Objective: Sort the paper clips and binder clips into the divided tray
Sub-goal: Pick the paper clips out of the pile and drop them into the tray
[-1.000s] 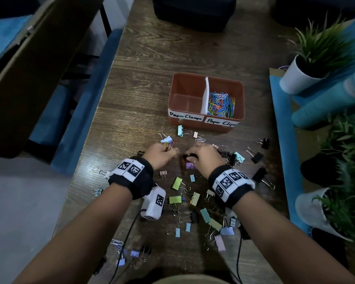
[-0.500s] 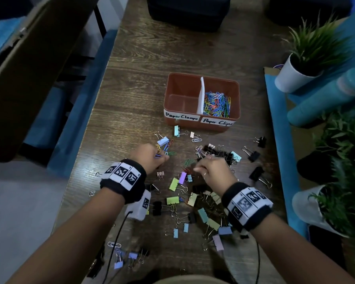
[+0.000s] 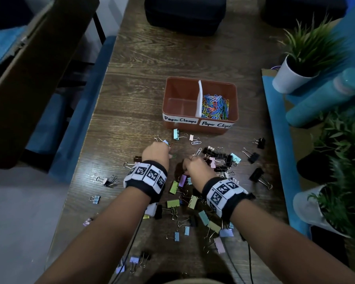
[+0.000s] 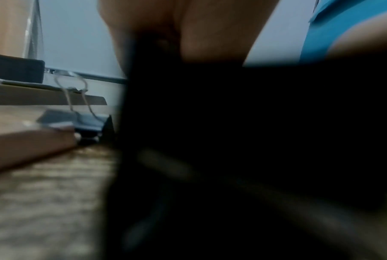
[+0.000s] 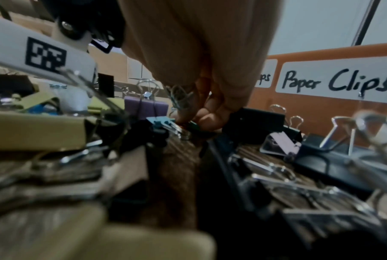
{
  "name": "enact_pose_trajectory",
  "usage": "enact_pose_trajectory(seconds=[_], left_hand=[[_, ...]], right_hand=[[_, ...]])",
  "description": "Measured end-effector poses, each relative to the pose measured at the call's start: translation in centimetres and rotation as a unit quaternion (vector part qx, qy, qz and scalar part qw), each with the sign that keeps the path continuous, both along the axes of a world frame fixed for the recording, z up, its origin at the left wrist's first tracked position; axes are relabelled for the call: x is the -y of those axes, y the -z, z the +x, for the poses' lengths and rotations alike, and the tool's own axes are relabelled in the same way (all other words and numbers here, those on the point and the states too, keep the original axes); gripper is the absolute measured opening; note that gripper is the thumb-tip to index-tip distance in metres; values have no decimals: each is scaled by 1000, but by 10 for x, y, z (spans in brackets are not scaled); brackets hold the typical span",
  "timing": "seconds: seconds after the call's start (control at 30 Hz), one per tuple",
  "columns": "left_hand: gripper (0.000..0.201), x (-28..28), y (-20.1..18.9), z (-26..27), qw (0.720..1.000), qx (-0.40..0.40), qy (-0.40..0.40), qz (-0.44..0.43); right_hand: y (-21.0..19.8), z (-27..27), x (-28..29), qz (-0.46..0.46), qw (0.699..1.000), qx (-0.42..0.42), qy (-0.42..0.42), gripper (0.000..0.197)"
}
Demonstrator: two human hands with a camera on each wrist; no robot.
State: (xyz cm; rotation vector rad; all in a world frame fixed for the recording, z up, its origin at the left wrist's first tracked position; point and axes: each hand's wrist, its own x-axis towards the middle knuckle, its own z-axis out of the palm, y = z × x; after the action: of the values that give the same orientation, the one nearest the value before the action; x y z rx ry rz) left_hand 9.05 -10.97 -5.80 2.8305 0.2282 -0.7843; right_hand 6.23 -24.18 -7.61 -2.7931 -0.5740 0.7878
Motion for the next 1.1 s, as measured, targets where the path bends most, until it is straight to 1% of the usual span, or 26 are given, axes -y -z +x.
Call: enact_pose_trajectory(seconds=[0.07, 0.1, 0.2, 0.3, 0.37, 0.4, 0.43, 0.5, 0.53, 0.57, 0.6, 0.67, 0.7, 0.73, 0.77, 0.8, 0.83, 0.9, 0.93, 1.03, 1.1], left_hand=[[32, 6, 1, -2, 1000, 8, 19, 6], [31, 8, 2, -2, 999, 12, 31, 10], [30, 11, 2, 0, 998, 10, 59, 17], [31, 9, 3, 6, 997, -9, 71, 18], [31, 7, 4, 7, 996, -24, 87, 20], [30, 7, 5, 7, 994, -28, 101, 23], [28, 7, 6, 7, 992, -28, 118, 27], [24, 6, 7, 5, 988, -17, 147, 38], [23, 6, 8, 3, 986, -13, 158, 43], [23, 6, 8, 2, 985, -11, 166, 48], [22, 7, 9, 2, 984, -11, 173, 50], [20, 6, 10, 2, 982, -7, 184, 51], [20, 6, 10, 3, 981, -5, 187, 50], [20, 6, 11, 3, 981, -3, 187, 48], [20, 6, 12, 3, 981, -1, 186, 47], [20, 6, 13, 3, 982, 1, 185, 47], [21, 6, 13, 3, 981, 3, 186, 48], [21, 5, 14, 2, 981, 4, 187, 49], [22, 5, 14, 2, 981, 3, 187, 49], [21, 5, 14, 3, 981, -2, 187, 47], [21, 6, 12, 4, 980, -8, 193, 49]], right_hand=[[-2, -6, -1, -19, 1000, 1, 0, 40], [-3, -8, -1, -31, 999, 6, -7, 41], [-6, -12, -2, -48, 998, 22, -29, 38], [-6, -8, 2, -31, 999, -2, -30, 32], [-3, 0, 5, 7, 999, -34, -2, 28], [-3, 6, 7, 32, 999, -34, 22, 27], [-6, 14, 8, 60, 997, -21, 50, 28], [-17, 36, 12, 98, 991, 37, 84, 30], [-22, 49, 15, 98, 989, 55, 92, 28], [-26, 62, 19, 80, 991, 55, 91, 25], [-27, 75, 22, 52, 995, 46, 78, 21], [-24, 95, 20, -20, 999, -14, 38, 14], [-21, 98, 17, -54, 997, -54, 28, 15], [-17, 99, 14, -69, 994, -80, 21, 18], [-14, 97, 12, -76, 993, -85, 12, 18], [-14, 95, 10, -79, 994, -78, -6, 15], [-14, 91, 12, -91, 993, -62, -42, 14], [-19, 81, 17, -103, 988, -67, -96, 13], [-20, 78, 20, -97, 988, -65, -101, 13], [-13, 67, 32, -76, 989, -8, -123, 23], [-9, 57, 34, -74, 992, 17, -103, 25]])
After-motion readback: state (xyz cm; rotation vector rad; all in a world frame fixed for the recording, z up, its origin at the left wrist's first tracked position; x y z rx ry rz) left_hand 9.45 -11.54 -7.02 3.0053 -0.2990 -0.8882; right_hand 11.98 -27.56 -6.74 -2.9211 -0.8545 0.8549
